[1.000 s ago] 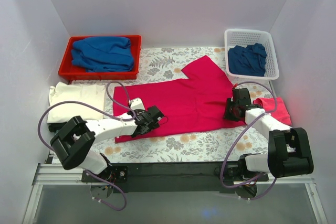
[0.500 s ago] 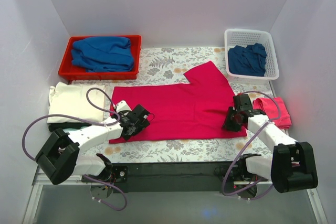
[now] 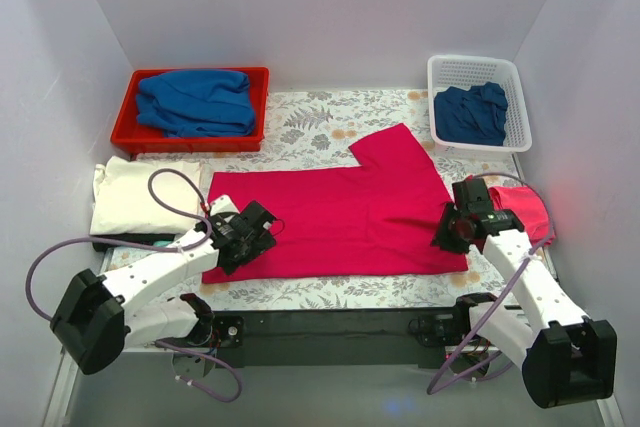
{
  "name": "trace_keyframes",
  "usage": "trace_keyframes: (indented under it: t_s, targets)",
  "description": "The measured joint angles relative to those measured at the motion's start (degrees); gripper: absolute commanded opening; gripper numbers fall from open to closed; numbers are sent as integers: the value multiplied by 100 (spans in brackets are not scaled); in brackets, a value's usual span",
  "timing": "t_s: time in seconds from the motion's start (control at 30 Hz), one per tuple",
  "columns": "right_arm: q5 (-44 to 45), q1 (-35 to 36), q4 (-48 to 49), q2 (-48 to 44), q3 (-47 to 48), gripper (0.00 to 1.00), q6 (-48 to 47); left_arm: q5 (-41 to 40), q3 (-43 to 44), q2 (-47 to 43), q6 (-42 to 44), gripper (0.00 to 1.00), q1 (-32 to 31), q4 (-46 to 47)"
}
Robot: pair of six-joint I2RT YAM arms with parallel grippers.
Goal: Fold and stack the t-shirts
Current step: Fold the flattened tshirt in 1/3 of the way
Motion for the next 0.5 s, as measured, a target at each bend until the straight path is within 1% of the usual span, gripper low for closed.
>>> trace_keyframes:
  t_s: [0.13, 0.23, 0.37, 0.4, 0.43, 0.5]
  targets:
    - [199, 0, 70, -31, 820, 36, -166, -243, 487, -328, 354, 85, 0, -11]
    - [321, 0, 459, 144, 1200, 37, -393, -385, 793, -363, 673, 85, 2, 184]
    - [413, 0, 1032, 870, 1438, 40, -699, -424, 988, -92, 960, 85, 2, 442]
    - [424, 0, 1150, 1119, 1484, 43, -769, -415, 988, -15, 1027, 86, 2, 507]
    - [437, -4, 1241, 1370, 1528, 48, -844, -400, 986, 52, 1091, 87, 2, 564]
    - [466, -13, 1362, 1814, 1606, 51, -953, -354, 964, 109, 1193, 87, 2, 684]
